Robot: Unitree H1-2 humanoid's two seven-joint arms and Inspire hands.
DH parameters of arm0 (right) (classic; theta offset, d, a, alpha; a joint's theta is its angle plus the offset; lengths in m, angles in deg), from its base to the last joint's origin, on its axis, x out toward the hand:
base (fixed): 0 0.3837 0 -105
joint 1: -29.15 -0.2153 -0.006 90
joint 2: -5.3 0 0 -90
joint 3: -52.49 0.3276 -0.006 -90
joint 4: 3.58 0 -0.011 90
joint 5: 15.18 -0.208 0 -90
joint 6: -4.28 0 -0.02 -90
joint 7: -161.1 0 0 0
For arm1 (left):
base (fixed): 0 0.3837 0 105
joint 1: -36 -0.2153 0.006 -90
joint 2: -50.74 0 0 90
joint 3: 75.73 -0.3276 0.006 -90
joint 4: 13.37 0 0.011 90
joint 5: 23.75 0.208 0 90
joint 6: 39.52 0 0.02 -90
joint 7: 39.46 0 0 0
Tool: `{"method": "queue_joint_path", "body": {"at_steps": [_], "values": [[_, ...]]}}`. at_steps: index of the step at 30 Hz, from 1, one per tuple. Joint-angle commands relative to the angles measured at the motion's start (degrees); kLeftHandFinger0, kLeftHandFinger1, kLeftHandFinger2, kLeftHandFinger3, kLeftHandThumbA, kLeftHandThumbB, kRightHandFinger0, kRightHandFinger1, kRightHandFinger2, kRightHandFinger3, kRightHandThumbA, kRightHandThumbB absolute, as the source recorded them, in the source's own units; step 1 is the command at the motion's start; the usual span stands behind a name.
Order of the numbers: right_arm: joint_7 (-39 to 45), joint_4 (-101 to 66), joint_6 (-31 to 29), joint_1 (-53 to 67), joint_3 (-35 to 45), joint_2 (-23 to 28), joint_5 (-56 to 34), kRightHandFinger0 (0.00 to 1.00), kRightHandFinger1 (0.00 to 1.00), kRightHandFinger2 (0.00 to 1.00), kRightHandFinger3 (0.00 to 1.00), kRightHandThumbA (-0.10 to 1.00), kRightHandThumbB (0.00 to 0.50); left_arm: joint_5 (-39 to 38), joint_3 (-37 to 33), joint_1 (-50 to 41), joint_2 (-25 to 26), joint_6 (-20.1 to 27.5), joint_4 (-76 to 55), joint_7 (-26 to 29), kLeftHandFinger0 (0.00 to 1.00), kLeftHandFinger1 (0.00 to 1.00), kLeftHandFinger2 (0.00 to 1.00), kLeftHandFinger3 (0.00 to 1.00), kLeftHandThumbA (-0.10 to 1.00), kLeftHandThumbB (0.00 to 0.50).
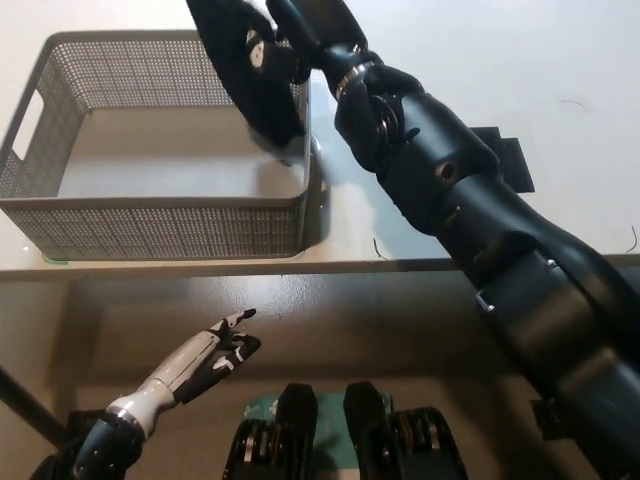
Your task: Use the right hand to pick up the pencil case on the right hand side and put it into a grey container on the left side
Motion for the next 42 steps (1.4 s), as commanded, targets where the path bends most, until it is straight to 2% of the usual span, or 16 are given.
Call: {"method": "queue_joint_path", "body": {"at_steps": [1, 5, 14, 21, 25, 30, 33, 35, 42], "values": [[8.43, -0.77, 1.01, -5.32, 0.66, 0.85, -2.96, 1.00, 1.00, 1.00, 1.00, 0.91, 0.500, 0.13, -0.31, 2.78, 0.26, 0.82, -1.54, -1.52, 1.00, 0.72, 0.80, 1.00, 1.00, 0.500], [8.81, -1.43, 1.19, -4.67, 0.60, 1.52, -3.16, 1.00, 1.00, 1.00, 1.00, 1.00, 0.500, -0.31, -0.35, 3.17, 0.45, 0.11, -1.94, -2.33, 1.00, 0.73, 0.81, 1.00, 1.00, 0.500], [11.19, -3.60, 1.56, -3.02, 1.07, 4.05, -4.16, 1.00, 1.00, 1.00, 1.00, 1.00, 0.500, -0.15, -0.41, 4.38, 0.48, 1.77, -0.11, -2.73, 1.00, 0.71, 0.79, 1.00, 1.00, 0.500], [13.17, -8.00, 1.43, -1.10, 1.98, 5.89, -5.28, 1.00, 1.00, 1.00, 1.00, 1.00, 0.500, 0.12, -0.46, 4.38, 0.52, 1.28, 0.08, -3.05, 1.00, 0.73, 0.80, 1.00, 1.00, 0.500], [16.06, -15.91, 1.61, 1.43, 3.14, 7.95, -6.68, 1.00, 1.00, 1.00, 1.00, 1.00, 0.499, 0.07, -0.41, 3.91, 0.37, 1.25, -0.39, -3.13, 1.00, 0.73, 0.80, 1.00, 1.00, 0.500], [20.87, -31.98, 5.95, 6.57, 5.39, 10.20, -9.05, 1.00, 1.00, 1.00, 1.00, 1.00, 0.464, 0.37, -0.31, 3.37, 0.56, 0.99, -0.63, -2.94, 1.00, 0.70, 0.79, 1.00, 1.00, 0.500], [23.03, -40.31, 7.41, 10.10, 6.04, 11.64, -9.46, 1.00, 1.00, 1.00, 1.00, 1.00, 0.483, -0.10, -0.11, 3.33, 0.66, 0.87, -0.37, -3.22, 1.00, 0.70, 0.80, 1.00, 1.00, 0.500], [23.76, -43.24, 7.76, 11.90, 6.55, 12.09, -9.96, 1.00, 1.00, 1.00, 1.00, 1.00, 0.477, -0.30, -0.06, 3.24, 0.69, 1.17, -0.04, -3.28, 1.00, 0.71, 0.80, 1.00, 1.00, 0.500], [25.13, -55.77, 10.66, 22.13, 9.28, 13.82, -12.37, 1.00, 1.00, 1.00, 1.00, 1.00, 0.429, 0.02, 0.16, 1.50, 0.58, 1.45, 0.12, -2.31, 1.00, 0.71, 0.79, 1.00, 1.00, 0.500]]}}
